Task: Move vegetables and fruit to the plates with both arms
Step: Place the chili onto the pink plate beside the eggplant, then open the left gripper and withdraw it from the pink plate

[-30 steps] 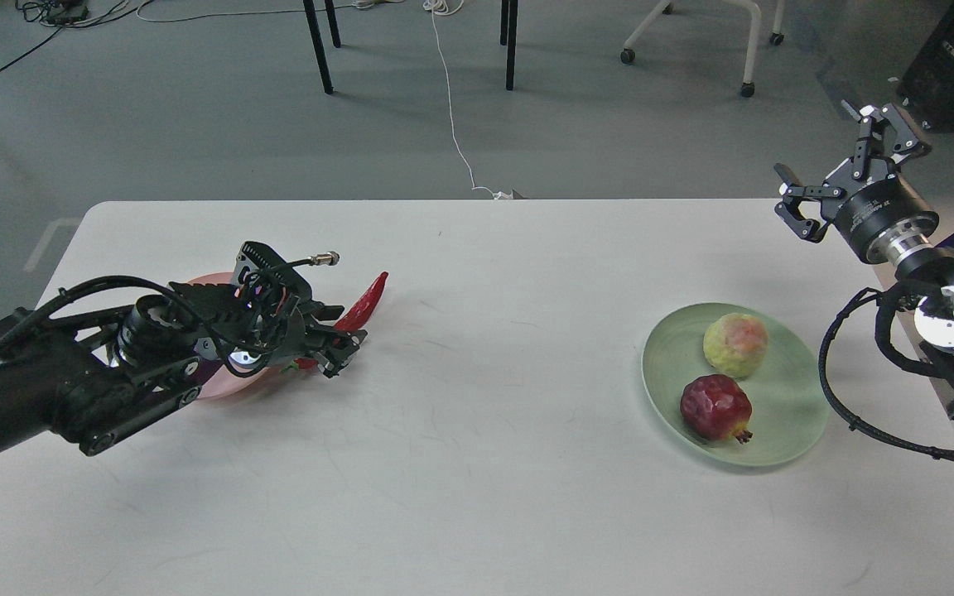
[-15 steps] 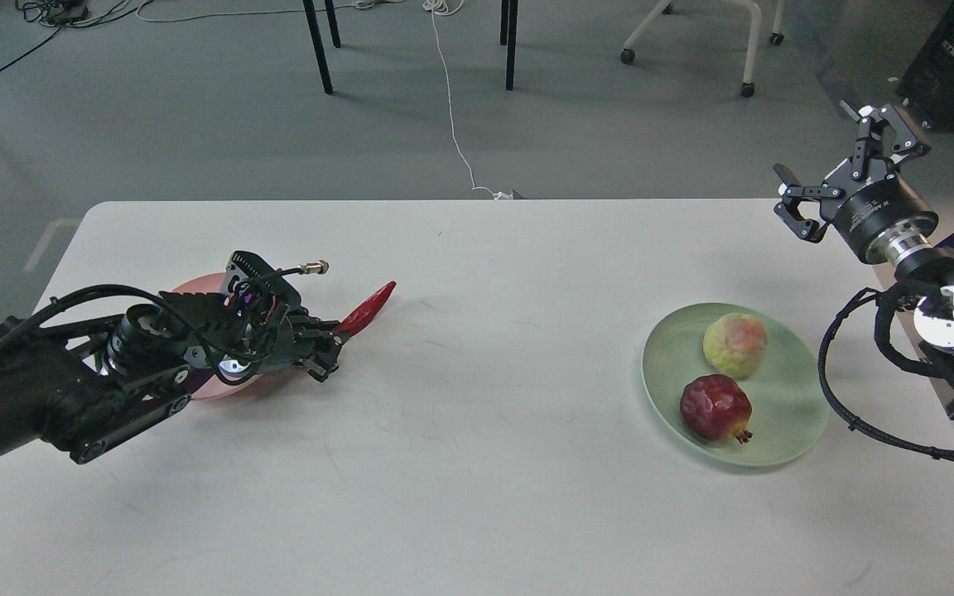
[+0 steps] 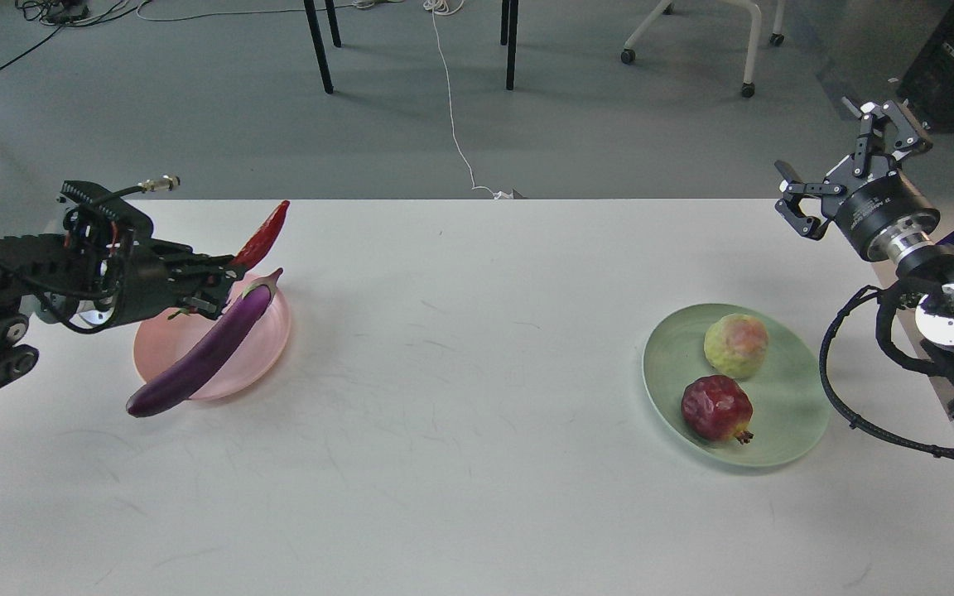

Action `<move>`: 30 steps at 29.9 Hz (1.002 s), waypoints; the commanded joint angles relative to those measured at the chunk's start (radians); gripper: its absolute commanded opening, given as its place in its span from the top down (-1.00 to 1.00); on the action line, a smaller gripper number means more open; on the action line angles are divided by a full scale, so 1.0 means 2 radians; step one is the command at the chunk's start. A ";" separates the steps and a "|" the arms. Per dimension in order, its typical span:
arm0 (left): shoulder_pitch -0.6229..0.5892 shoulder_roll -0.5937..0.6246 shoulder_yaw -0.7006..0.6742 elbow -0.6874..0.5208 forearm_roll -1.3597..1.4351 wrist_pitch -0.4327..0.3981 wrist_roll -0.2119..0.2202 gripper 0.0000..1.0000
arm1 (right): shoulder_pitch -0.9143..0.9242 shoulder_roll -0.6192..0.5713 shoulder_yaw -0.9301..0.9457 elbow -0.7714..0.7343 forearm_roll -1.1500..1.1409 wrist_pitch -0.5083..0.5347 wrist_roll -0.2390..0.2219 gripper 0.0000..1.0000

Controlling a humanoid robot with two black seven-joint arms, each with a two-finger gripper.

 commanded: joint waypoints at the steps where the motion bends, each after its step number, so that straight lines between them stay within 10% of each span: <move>1: 0.041 0.018 0.002 0.015 -0.001 0.025 0.000 0.73 | -0.001 0.000 -0.001 0.001 0.000 0.000 0.000 -0.98; 19: 0.059 -0.030 -0.045 0.060 -0.092 0.076 0.000 -0.91 | -0.002 0.000 0.002 -0.001 -0.001 0.000 0.000 -0.98; 30: 0.025 -0.120 -0.167 0.092 -0.495 0.080 0.003 -0.96 | 0.022 0.000 0.030 -0.007 0.000 -0.003 0.000 -0.98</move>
